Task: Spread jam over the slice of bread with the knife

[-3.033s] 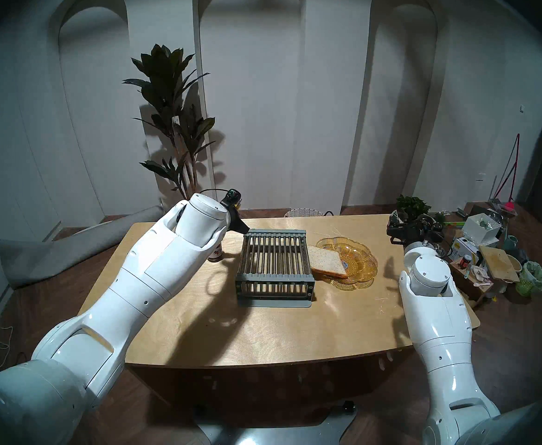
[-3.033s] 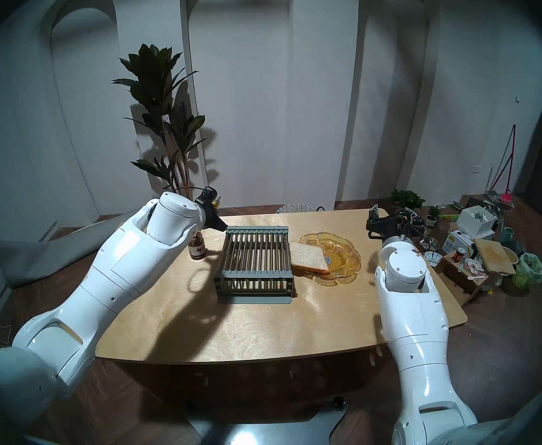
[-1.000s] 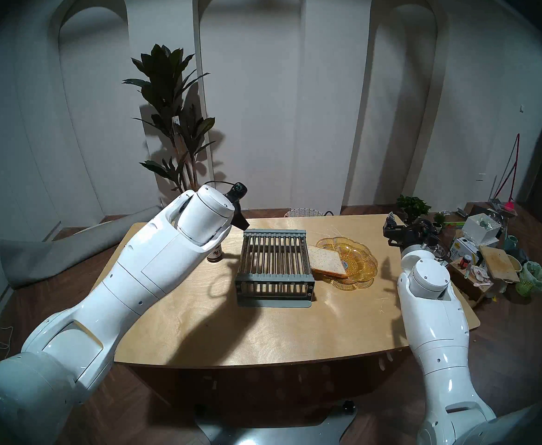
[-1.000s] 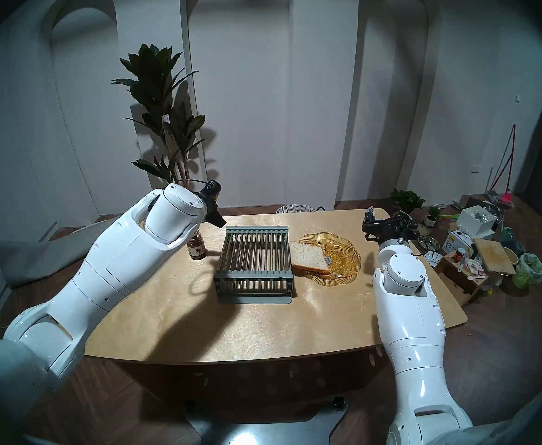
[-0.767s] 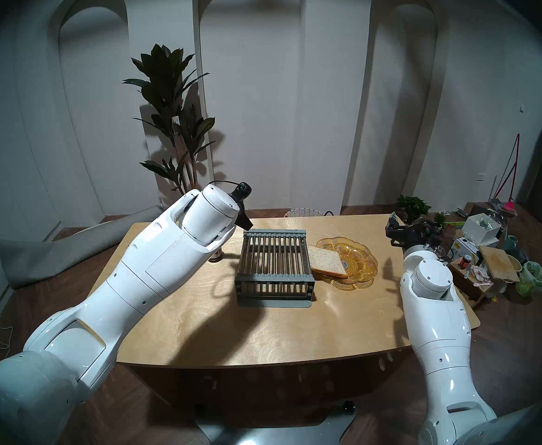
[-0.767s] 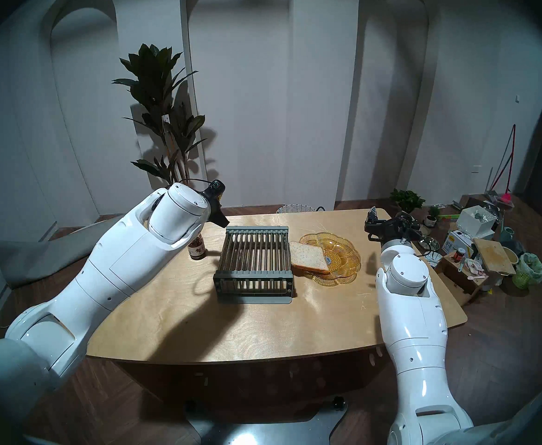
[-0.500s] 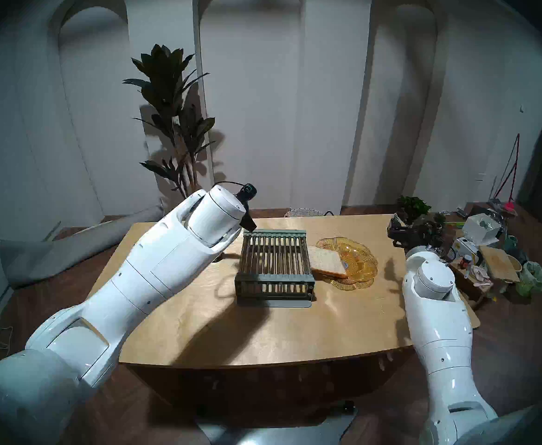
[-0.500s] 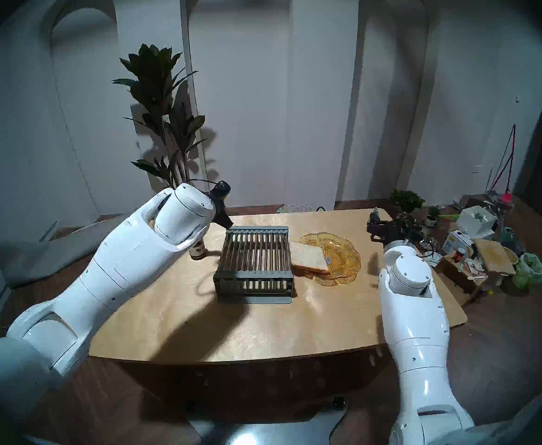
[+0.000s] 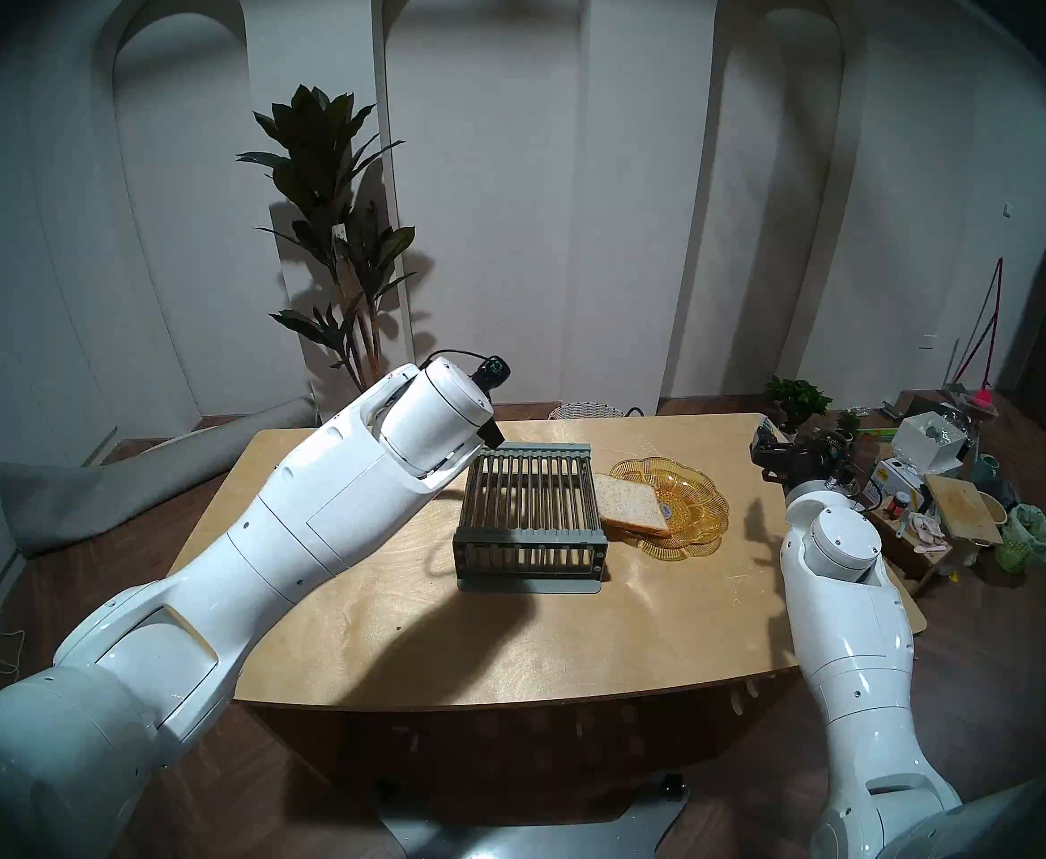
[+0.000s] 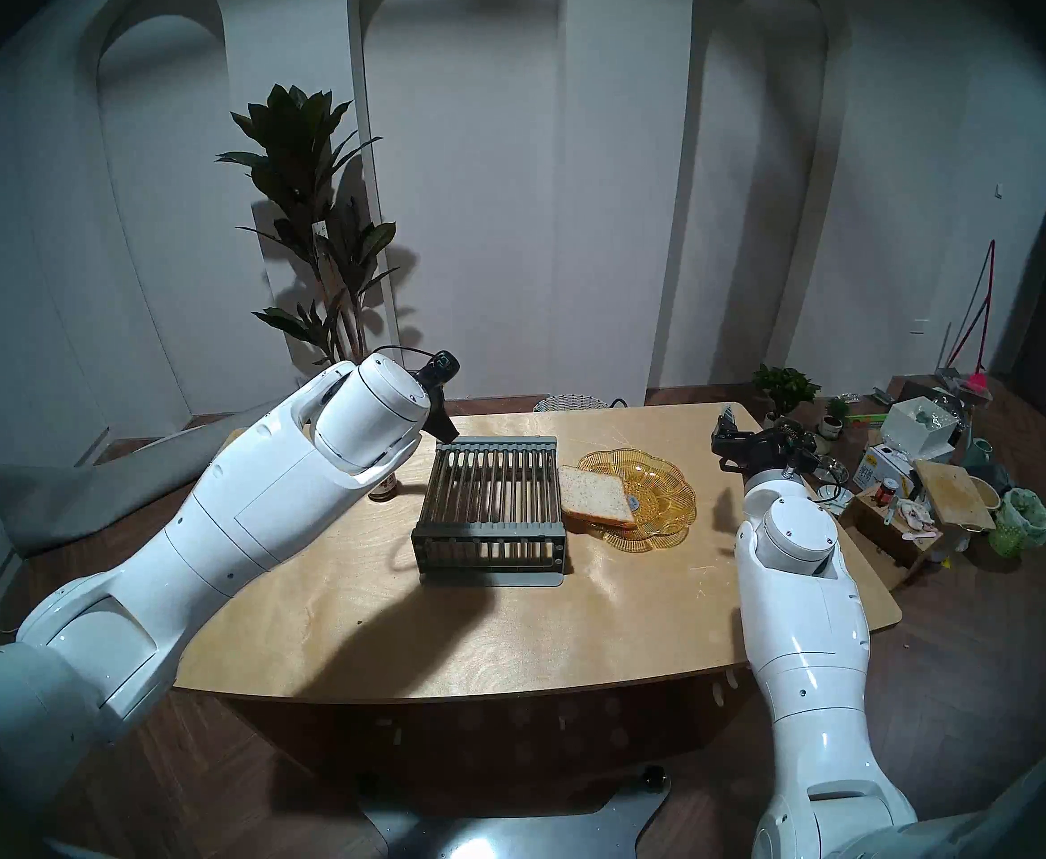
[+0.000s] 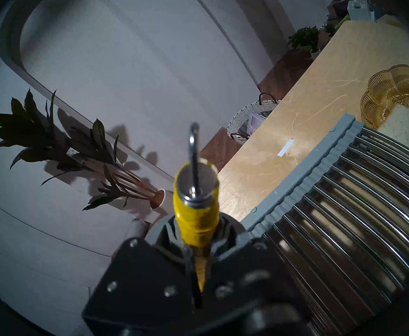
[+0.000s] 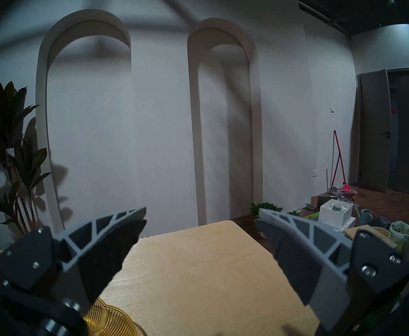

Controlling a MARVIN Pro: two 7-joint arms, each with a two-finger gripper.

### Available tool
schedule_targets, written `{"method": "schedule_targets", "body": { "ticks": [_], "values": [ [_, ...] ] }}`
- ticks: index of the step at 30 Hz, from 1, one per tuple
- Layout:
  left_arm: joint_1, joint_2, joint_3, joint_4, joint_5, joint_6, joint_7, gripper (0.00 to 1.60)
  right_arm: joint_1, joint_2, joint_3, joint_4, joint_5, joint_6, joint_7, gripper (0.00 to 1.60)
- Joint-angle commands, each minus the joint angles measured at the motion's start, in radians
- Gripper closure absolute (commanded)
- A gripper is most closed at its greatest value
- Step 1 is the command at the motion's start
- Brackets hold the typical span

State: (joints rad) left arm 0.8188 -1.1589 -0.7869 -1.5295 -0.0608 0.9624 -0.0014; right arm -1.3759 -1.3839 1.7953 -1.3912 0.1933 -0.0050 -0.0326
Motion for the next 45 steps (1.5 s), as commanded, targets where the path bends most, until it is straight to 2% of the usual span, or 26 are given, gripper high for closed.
{"method": "schedule_targets", "body": {
  "ticks": [1,22,34,40,43,45],
  "values": [
    [-0.049,-0.016,-0.003,-0.021,0.015,-0.003,0.009,1.6,0.021,0.005,0.004,-0.004,0.007,-0.02,0.008,0.0],
    [-0.044,-0.024,0.02,-0.1,0.048,-0.003,0.041,1.6,0.026,0.02,0.022,0.025,0.038,-0.032,0.052,0.0],
    [-0.005,0.015,-0.02,-0.264,0.052,-0.003,0.083,1.6,0.013,0.03,0.021,0.023,0.037,-0.033,0.075,0.0],
    [0.005,-0.021,-0.022,-0.337,0.043,-0.003,0.095,1.6,0.012,0.044,0.016,0.023,0.019,-0.05,0.079,0.0],
    [0.009,-0.037,-0.023,-0.388,0.032,-0.003,0.092,1.6,0.027,0.068,0.009,0.023,-0.012,-0.065,0.08,0.0],
    [0.011,-0.052,-0.03,-0.409,0.023,-0.003,0.092,1.6,0.04,0.098,0.004,0.018,-0.031,-0.048,0.09,0.0]
  ]
}}
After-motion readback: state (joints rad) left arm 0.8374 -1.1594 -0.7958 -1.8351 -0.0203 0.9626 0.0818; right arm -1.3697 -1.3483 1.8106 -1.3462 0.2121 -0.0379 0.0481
